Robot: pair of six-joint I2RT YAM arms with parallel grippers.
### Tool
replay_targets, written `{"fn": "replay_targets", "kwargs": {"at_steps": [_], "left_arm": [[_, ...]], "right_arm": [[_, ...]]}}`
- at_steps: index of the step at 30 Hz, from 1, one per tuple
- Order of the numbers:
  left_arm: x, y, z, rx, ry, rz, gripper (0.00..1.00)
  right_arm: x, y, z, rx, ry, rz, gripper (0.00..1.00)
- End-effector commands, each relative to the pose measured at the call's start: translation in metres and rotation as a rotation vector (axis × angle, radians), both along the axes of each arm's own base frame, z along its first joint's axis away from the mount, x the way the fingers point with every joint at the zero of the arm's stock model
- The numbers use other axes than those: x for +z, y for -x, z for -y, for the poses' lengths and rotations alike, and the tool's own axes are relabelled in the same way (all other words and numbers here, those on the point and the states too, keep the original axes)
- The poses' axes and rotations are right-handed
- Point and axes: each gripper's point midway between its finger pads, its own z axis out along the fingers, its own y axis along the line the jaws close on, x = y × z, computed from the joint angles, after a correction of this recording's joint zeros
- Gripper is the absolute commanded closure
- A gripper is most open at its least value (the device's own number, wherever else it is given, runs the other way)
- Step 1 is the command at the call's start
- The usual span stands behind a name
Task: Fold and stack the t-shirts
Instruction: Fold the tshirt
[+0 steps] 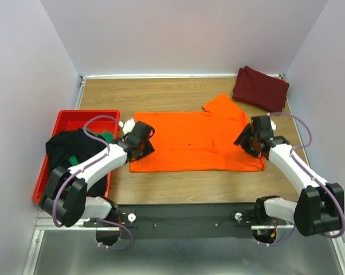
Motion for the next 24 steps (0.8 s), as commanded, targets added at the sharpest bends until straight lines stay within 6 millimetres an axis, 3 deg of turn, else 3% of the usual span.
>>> {"fn": "replay_targets", "kwargs": {"at_steps": [1, 2, 3, 4, 5, 6, 7, 8, 9, 10, 11, 12, 13, 15, 16, 24], "left_arm": [[0.054, -0.068, -0.017, 0.038, -0.06, 0.175, 0.49], [0.076, -0.091, -0.019, 0.065, -0.057, 0.229, 0.49], [0.083, -0.104, -0.023, 0.087, -0.064, 0.244, 0.49], [0.074, -0.119, -0.035, 0.119, -0.09, 0.212, 0.49], [0.095, -0.139, -0.034, 0.136, -0.088, 0.259, 0.49], [0.081, -0.149, -0.038, 0.15, -0.126, 0.222, 0.49], [0.081, -0.158, -0.042, 0.16, -0.146, 0.218, 0.49], [0.101, -0.179, -0.046, 0.181, -0.146, 0.258, 0.49], [0.081, -0.187, -0.048, 0.185, -0.184, 0.206, 0.49], [0.094, -0.204, -0.053, 0.215, -0.211, 0.236, 0.49], [0.091, -0.211, -0.056, 0.223, -0.232, 0.229, 0.49], [0.088, -0.219, -0.061, 0.238, -0.255, 0.221, 0.49], [0.064, -0.222, -0.067, 0.245, -0.303, 0.161, 0.49], [0.061, -0.237, -0.071, 0.262, -0.321, 0.148, 0.49], [0.039, -0.238, -0.075, 0.256, -0.349, 0.096, 0.49], [0.0, -0.25, -0.089, 0.25, -0.408, 0.012, 0.49]], "right_arm": [[0.05, -0.056, 0.006, 0.052, 0.092, 0.148, 0.3], [0.064, -0.08, 0.007, 0.071, 0.128, 0.197, 0.3], [0.071, -0.093, 0.007, 0.085, 0.144, 0.227, 0.3], [0.085, -0.112, 0.005, 0.099, 0.157, 0.27, 0.31], [0.079, -0.13, 0.004, 0.127, 0.185, 0.273, 0.31], [0.076, -0.142, 0.003, 0.143, 0.199, 0.271, 0.31], [0.075, -0.154, 0.002, 0.158, 0.211, 0.273, 0.31], [0.071, -0.176, 0.0, 0.179, 0.234, 0.271, 0.31], [0.068, -0.186, 0.0, 0.185, 0.246, 0.269, 0.31], [0.069, -0.196, -0.003, 0.2, 0.25, 0.276, 0.32], [0.063, -0.205, -0.003, 0.208, 0.257, 0.268, 0.32], [0.072, -0.219, -0.007, 0.227, 0.265, 0.295, 0.32], [0.054, -0.226, -0.012, 0.259, 0.253, 0.264, 0.32], [0.049, -0.236, -0.015, 0.283, 0.256, 0.264, 0.33], [0.042, -0.241, -0.017, 0.293, 0.26, 0.253, 0.32], [0.033, -0.245, -0.021, 0.33, 0.251, 0.243, 0.33]]}}
